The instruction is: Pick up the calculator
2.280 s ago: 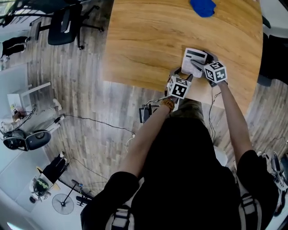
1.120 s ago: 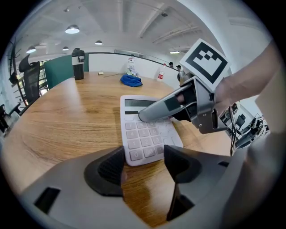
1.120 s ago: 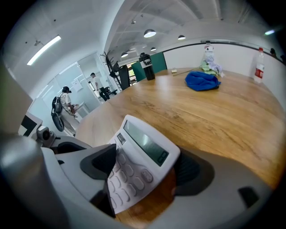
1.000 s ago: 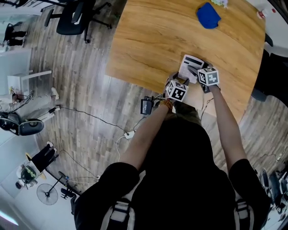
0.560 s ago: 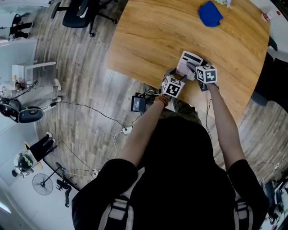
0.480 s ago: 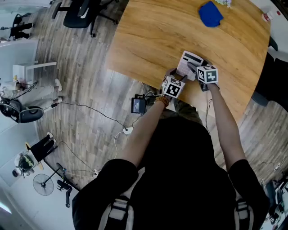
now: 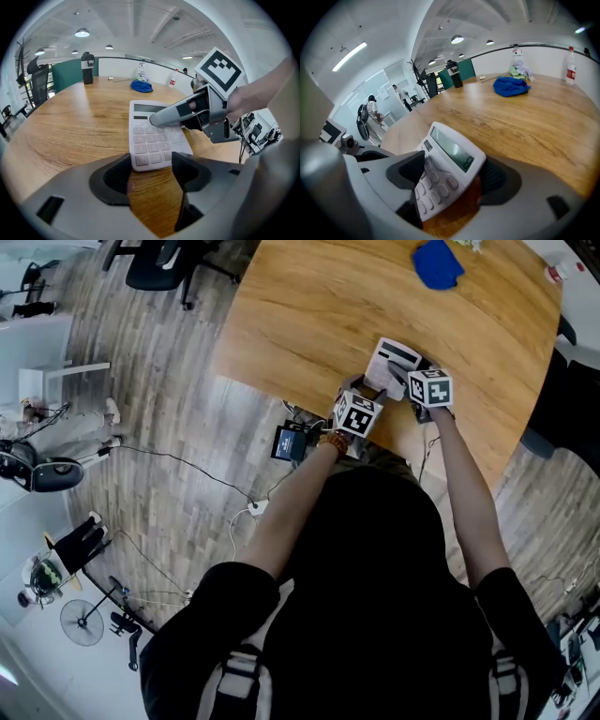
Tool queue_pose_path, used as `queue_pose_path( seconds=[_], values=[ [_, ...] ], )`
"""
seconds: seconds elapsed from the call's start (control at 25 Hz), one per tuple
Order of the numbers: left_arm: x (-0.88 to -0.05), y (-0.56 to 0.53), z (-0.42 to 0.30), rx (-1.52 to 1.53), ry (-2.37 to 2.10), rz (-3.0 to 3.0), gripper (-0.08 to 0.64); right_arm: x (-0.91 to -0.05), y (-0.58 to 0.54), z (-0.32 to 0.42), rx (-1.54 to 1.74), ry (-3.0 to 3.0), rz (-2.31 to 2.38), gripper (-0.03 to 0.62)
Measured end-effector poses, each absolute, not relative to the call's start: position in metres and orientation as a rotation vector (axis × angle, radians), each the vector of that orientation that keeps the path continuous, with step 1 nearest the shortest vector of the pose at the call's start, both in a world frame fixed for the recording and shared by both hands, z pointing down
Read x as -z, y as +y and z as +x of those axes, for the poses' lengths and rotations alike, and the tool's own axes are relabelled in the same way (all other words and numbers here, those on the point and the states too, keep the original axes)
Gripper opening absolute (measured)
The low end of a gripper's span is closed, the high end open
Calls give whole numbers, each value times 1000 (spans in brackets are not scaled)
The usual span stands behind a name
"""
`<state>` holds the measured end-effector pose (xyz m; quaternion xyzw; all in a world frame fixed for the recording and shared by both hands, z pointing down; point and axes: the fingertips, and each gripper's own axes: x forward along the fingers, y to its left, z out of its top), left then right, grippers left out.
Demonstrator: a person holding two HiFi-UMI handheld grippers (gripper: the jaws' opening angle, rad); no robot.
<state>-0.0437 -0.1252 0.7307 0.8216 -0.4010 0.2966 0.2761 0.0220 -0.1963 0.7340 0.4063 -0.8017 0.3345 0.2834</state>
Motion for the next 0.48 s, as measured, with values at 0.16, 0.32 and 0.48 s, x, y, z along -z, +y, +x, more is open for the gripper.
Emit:
queue_pose_path(
  seconds=[0.16,0.32,0.48],
  values=[
    [-729,-124,-44,-790,-1069,2214,299,-730,-195,22,-895,-2149,1103,371],
    [-730,-125,-45,-793,-1077,2207,299,-731,-196,21,-907,-2147,1108,370],
    [-732,-125,-44,-808,-1075,2192,299,-733,-198,23,-917,-2136,1102,365]
  ],
)
